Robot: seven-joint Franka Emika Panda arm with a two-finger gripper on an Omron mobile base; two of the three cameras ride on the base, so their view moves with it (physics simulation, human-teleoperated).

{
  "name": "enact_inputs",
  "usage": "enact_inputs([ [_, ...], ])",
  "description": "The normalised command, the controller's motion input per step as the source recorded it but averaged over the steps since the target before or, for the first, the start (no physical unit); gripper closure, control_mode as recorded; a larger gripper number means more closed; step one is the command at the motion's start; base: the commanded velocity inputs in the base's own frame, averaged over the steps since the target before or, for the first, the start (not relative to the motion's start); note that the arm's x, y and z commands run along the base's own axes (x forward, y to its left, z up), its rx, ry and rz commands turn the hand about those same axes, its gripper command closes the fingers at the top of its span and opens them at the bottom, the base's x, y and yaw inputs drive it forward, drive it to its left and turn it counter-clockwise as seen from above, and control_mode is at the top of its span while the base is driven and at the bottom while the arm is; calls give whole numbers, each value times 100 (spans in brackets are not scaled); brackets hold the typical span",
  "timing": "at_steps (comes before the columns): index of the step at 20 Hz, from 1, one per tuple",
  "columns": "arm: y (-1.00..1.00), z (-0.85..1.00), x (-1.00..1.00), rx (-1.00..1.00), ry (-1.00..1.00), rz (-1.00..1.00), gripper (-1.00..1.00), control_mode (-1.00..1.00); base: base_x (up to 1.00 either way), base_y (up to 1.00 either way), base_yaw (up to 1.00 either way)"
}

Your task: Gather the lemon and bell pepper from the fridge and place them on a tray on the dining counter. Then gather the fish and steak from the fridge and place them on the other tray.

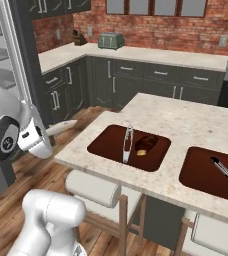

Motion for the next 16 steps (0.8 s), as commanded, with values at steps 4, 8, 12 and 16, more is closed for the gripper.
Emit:
enact_inputs([
  [4, -29, -8, 96, 7, 12, -1, 100, -100, 0, 0, 0],
  [8, -32, -40, 84, 4, 14, 0, 100, -100, 0, 0, 0],
  [12, -30, -66, 83, 0, 12, 0, 100, -100, 0, 0, 0],
  [16, -24, -43, 76, 0, 7, 0, 100, -100, 0, 0, 0],
])
